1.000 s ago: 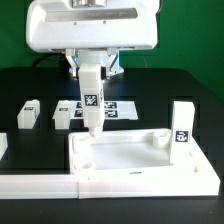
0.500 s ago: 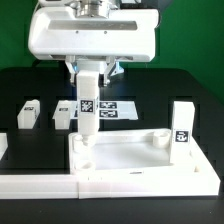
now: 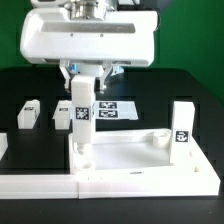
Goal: Assemble desk
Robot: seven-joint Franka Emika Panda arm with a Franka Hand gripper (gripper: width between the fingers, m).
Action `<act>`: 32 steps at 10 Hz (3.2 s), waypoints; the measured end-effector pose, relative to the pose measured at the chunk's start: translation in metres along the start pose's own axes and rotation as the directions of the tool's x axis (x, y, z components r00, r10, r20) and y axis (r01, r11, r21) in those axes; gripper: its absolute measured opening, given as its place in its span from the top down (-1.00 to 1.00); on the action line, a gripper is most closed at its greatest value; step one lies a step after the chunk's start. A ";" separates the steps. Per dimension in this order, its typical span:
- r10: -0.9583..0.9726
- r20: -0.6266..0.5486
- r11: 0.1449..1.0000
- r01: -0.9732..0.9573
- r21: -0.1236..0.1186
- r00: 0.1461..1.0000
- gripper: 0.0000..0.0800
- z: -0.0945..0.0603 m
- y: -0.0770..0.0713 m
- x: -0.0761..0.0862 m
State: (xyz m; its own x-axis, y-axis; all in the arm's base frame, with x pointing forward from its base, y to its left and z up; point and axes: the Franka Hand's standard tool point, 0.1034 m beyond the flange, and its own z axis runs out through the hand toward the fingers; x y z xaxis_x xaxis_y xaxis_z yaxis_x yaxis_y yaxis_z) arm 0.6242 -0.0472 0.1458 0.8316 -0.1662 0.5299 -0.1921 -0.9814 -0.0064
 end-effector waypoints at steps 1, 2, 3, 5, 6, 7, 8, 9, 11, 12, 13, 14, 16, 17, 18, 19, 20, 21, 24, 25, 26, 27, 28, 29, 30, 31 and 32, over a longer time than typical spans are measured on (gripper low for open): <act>-0.004 0.005 1.000 0.004 -0.002 1.000 0.28 0.004 -0.001 -0.003; -0.007 0.007 1.000 0.007 -0.007 1.000 0.28 0.010 0.000 -0.007; -0.009 0.002 1.000 0.009 -0.011 1.000 0.28 0.012 0.002 -0.009; -0.012 0.002 1.000 0.012 -0.016 1.000 0.28 0.017 0.003 -0.012; -0.012 0.005 1.000 0.012 -0.017 1.000 0.28 0.018 0.003 -0.014; -0.014 0.007 1.000 0.014 -0.019 1.000 0.28 0.020 0.003 -0.016; -0.018 0.005 1.000 0.018 -0.020 1.000 0.28 0.023 0.002 -0.019; -0.020 0.001 1.000 0.020 -0.021 1.000 0.28 0.024 0.001 -0.020; -0.022 -0.011 0.999 0.022 -0.024 1.000 0.28 0.024 0.003 -0.021; -0.022 -0.010 0.999 0.021 -0.024 1.000 0.28 0.023 0.003 -0.022; -0.022 -0.010 0.999 0.021 -0.024 1.000 0.28 0.024 0.003 -0.022; -0.022 -0.010 0.999 0.022 -0.024 1.000 0.28 0.024 0.003 -0.022; -0.022 -0.010 0.999 0.022 -0.024 1.000 -0.53 0.024 0.003 -0.022; -0.022 -0.010 0.999 0.022 -0.024 1.000 -0.53 0.024 0.003 -0.022; -0.022 -0.010 0.999 0.022 -0.024 1.000 -0.59 0.024 0.003 -0.022; -0.022 -0.010 0.999 0.022 -0.024 1.000 -0.59 0.024 0.003 -0.022; -0.022 -0.010 0.999 0.022 -0.024 1.000 -0.62 0.024 0.003 -0.022; -0.022 -0.010 0.999 0.022 -0.024 1.000 -0.62 0.024 0.003 -0.022; -0.003 0.142 1.000 0.000 0.022 0.990 -0.62 0.012 0.002 -0.007; 0.003 0.162 1.000 -0.007 0.026 0.987 -0.62 0.014 0.004 -0.002; 0.009 0.221 0.999 -0.016 0.031 0.975 -0.62 0.019 0.006 -0.004; 0.013 0.303 0.999 -0.025 0.037 0.953 -0.62 0.023 0.004 -0.009; 0.014 0.374 0.999 -0.031 0.040 0.927 -0.62 0.027 0.007 -0.012; 0.044 0.457 0.998 -0.065 0.029 0.888 -0.62 0.032 0.007 -0.011; 0.065 0.465 0.996 -0.084 0.020 0.883 -0.62 0.035 0.005 -0.007; 0.066 0.453 0.996 -0.084 0.019 0.889 -0.62 0.035 0.005 -0.007; 0.071 0.455 0.996 -0.088 0.016 0.888 -0.40 0.036 0.005 -0.007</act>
Offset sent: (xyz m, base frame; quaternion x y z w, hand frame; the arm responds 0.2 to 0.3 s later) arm 0.0020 -0.0021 -0.0138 -0.0046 0.0142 -0.0033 0.9999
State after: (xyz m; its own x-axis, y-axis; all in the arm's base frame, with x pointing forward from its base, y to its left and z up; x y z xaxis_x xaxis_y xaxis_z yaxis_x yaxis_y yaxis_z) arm 0.6357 -0.0547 0.1115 0.9616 -0.2612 0.0843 -0.2561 -0.9643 -0.0670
